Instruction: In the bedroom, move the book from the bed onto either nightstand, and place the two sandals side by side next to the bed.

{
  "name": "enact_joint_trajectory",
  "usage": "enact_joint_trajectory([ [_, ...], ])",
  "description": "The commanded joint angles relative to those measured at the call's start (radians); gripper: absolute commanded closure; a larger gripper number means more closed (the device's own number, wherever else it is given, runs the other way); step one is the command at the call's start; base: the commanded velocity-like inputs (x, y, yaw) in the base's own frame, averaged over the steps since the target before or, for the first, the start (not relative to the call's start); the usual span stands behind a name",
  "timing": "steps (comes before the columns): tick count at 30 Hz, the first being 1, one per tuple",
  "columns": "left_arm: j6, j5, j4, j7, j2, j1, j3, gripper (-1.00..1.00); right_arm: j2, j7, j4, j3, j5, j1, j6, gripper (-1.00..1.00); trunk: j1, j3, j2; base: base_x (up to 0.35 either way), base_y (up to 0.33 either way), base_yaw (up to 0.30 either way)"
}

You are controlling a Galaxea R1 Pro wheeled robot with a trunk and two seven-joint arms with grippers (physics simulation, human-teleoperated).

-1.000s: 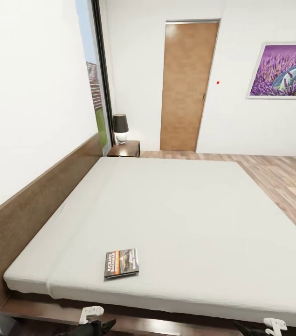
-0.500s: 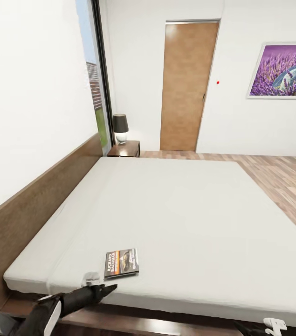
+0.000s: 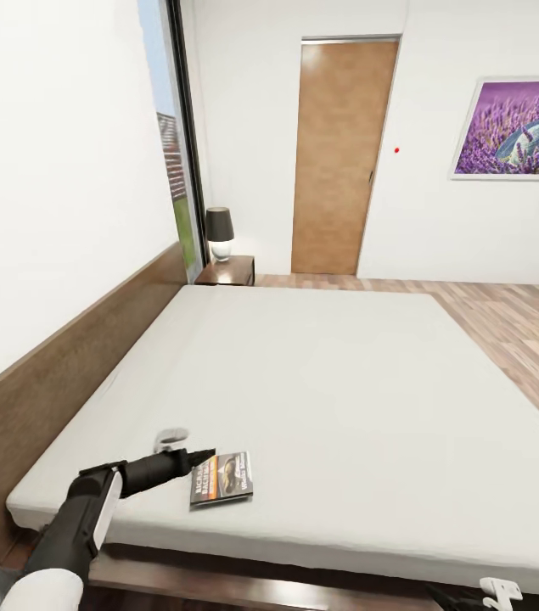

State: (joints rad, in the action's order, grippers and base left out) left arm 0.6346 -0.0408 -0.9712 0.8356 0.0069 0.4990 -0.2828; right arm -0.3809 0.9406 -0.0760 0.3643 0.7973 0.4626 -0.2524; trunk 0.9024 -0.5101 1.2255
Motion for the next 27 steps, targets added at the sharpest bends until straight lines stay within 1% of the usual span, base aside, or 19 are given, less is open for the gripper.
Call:
enact_joint_trajectory([
  [1, 0.006, -0.003, -0.001, -0.121, -0.030, 0.035, -0.003, -1.00, 0.000, 0.004, -0.004, 0.008, 0.006, 0.002, -0.007, -1.00, 0.000, -0.001, 0.001, 0.000, 0.000, 0.000],
  [2, 0.006, -0.003, -0.001, -0.169, -0.044, 0.045, -0.002, -1.00, 0.000, 0.004, -0.004, 0.008, 0.006, 0.002, -0.007, -1.00, 0.000, -0.001, 0.001, 0.000, 0.000, 0.000],
  [3, 0.004, -0.003, 0.000, -0.266, -0.073, 0.063, -0.002, -1.00, 0.000, 0.004, -0.004, 0.008, 0.006, 0.002, -0.007, -1.00, 0.000, -0.001, 0.001, 0.000, 0.000, 0.000],
  [4, 0.001, 0.002, 0.003, -0.442, -0.113, 0.104, -0.002, -1.00, 0.000, 0.004, -0.004, 0.008, 0.006, 0.002, -0.007, -1.00, 0.000, -0.001, 0.001, 0.000, 0.000, 0.000],
  [5, -0.003, 0.018, 0.006, -0.518, -0.126, 0.125, -0.002, -1.00, 0.000, 0.004, -0.004, 0.008, 0.006, 0.002, -0.007, -1.00, 0.000, -0.001, 0.001, 0.000, 0.000, 0.000],
  [6, -0.005, 0.036, 0.007, -0.545, -0.131, 0.134, -0.002, -1.00, 0.000, 0.004, -0.004, 0.008, 0.006, 0.002, -0.007, -1.00, 0.000, -0.001, 0.001, 0.000, 0.000, 0.000],
  [7, -0.005, 0.046, 0.008, -0.555, -0.133, 0.137, -0.002, -1.00, 0.000, 0.004, -0.004, 0.008, 0.006, 0.002, -0.007, -1.00, 0.000, -0.001, 0.001, 0.000, 0.000, 0.000],
  [9, -0.007, 0.096, 0.018, -0.580, -0.138, 0.144, 0.002, -1.00, 0.000, 0.004, -0.004, 0.008, 0.006, 0.002, -0.007, -1.00, 0.000, -0.001, 0.001, 0.000, 0.000, 0.000],
  [10, -0.007, 0.106, 0.031, -0.584, -0.139, 0.146, 0.007, -1.00, 0.000, 0.004, -0.004, 0.008, 0.006, 0.002, -0.007, -1.00, 0.000, -0.001, 0.001, 0.000, 0.000, 0.000],
  [12, -0.007, 0.115, 0.063, -0.589, -0.141, 0.148, 0.021, -1.00, 0.000, 0.006, -0.003, 0.008, 0.006, 0.002, -0.007, -1.00, 0.000, -0.001, 0.001, 0.000, 0.000, 0.000],
  [14, -0.006, 0.119, 0.076, -0.590, -0.141, 0.149, 0.031, -1.00, 0.000, 0.011, -0.002, 0.008, 0.006, 0.002, -0.007, -1.00, 0.000, -0.001, 0.001, 0.000, 0.000, 0.000],
  [15, -0.006, 0.121, 0.085, -0.591, -0.140, 0.149, 0.036, -1.00, 0.000, 0.043, -0.001, 0.008, 0.006, 0.002, -0.007, -1.00, 0.000, -0.001, 0.001, 0.000, 0.000, 0.000],
  [16, -0.006, 0.122, 0.087, -0.591, -0.140, 0.149, 0.037, -1.00, 0.000, 0.060, -0.001, 0.008, 0.006, 0.002, -0.007, -1.00, 0.000, -0.001, 0.001, 0.000, 0.000, 0.000],
  [18, -0.007, 0.123, 0.092, -0.591, -0.140, 0.149, 0.040, -1.00, 0.000, 0.162, -0.003, 0.008, 0.006, 0.002, -0.007, -1.00, 0.000, -0.001, 0.001, 0.000, 0.000, 0.000],
  [19, -0.007, 0.123, 0.094, -0.592, -0.140, 0.150, 0.042, -1.00, -0.002, 0.279, -0.004, 0.008, 0.006, 0.002, -0.006, -1.00, 0.000, -0.001, 0.001, 0.000, 0.000, 0.000],
  [22, -0.007, 0.124, 0.095, -0.592, -0.141, 0.150, 0.044, -1.00, -0.005, 0.439, -0.005, 0.008, 0.008, 0.002, -0.005, -1.00, 0.000, -0.001, 0.001, 0.000, 0.000, 0.000],
  [24, -0.008, 0.124, 0.096, -0.592, -0.142, 0.150, 0.045, -1.00, -0.017, 0.513, -0.005, 0.006, 0.009, 0.002, -0.002, -1.00, 0.000, -0.001, 0.001, 0.000, 0.000, 0.000],
  [27, -0.009, 0.124, 0.097, -0.592, -0.143, 0.150, 0.047, -1.00, -0.038, 0.553, -0.004, 0.002, 0.009, 0.002, 0.027, -1.00, 0.000, -0.001, 0.001, 0.000, 0.000, 0.000],
])
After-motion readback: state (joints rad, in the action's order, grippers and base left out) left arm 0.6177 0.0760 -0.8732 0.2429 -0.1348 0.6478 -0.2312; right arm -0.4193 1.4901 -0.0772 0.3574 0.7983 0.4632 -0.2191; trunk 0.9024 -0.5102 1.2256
